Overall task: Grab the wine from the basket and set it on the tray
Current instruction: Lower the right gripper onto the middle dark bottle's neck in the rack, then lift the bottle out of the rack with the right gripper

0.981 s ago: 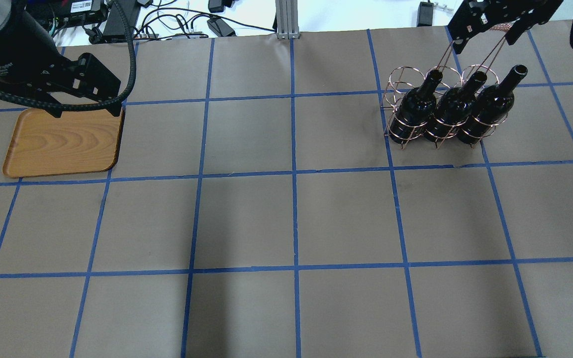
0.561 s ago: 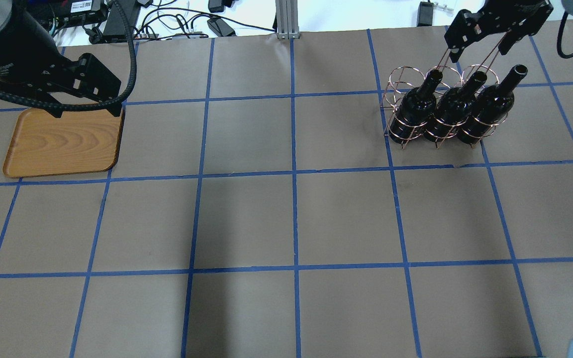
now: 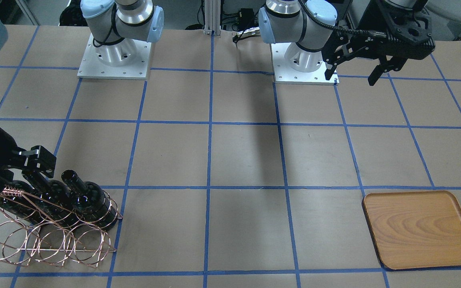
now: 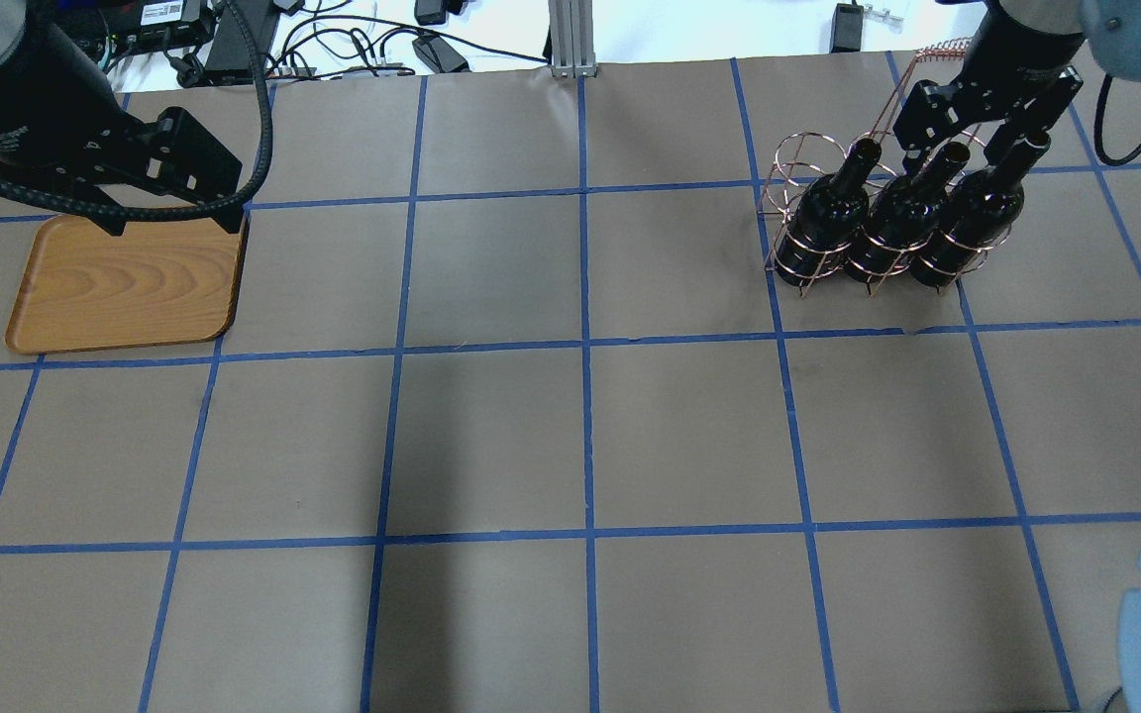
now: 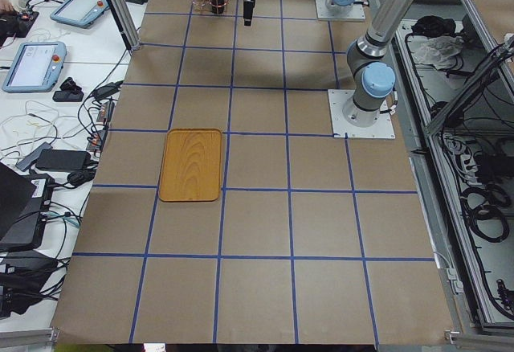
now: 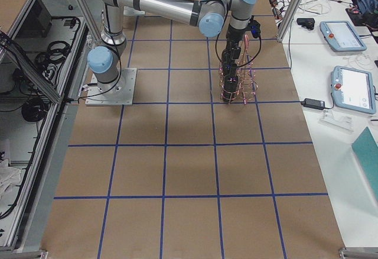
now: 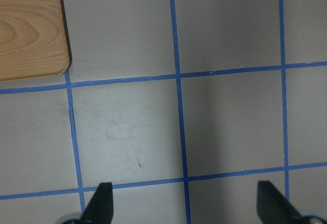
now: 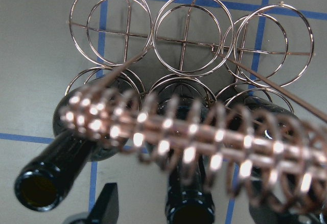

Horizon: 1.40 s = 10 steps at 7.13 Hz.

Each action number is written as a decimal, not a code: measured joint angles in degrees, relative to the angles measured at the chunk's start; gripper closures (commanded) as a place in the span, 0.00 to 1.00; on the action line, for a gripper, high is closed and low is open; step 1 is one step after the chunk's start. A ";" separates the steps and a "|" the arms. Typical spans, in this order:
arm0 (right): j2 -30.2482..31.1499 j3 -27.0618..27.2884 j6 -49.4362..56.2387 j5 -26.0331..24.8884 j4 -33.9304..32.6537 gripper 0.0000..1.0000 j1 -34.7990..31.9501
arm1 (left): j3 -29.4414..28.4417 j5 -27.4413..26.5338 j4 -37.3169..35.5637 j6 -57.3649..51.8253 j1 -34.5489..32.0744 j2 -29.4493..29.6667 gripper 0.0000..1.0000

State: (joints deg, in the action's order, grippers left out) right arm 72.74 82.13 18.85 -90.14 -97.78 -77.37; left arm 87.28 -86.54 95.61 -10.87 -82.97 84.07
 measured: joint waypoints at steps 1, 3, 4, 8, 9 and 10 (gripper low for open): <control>-0.01 0.10 0.05 0.13 0.02 0.77 0.25 | 0.00 -0.02 -0.02 -0.02 0.00 0.07 0.00; 0.05 -0.32 -0.52 0.42 -0.20 0.91 0.35 | 0.00 -0.03 -0.01 -0.03 0.00 0.08 0.00; 0.21 -0.47 -0.97 0.83 -0.23 0.92 0.38 | 0.00 -0.03 -0.02 -0.03 0.01 0.08 0.00; 6.30 -5.76 -3.69 2.35 6.70 0.91 0.35 | 0.00 -0.03 0.02 -0.11 0.00 0.11 0.00; 8.86 -7.51 -3.78 2.06 9.99 0.91 0.24 | 0.00 -0.03 0.02 -0.12 0.00 0.08 0.00; 11.07 -8.16 -4.57 1.96 13.86 0.92 0.00 | 0.00 -0.03 0.00 -0.12 0.00 0.05 0.00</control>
State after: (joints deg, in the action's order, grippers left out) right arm 83.81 73.97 14.27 -88.18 -83.91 -77.37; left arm 87.28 -86.57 95.60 -10.99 -82.97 84.12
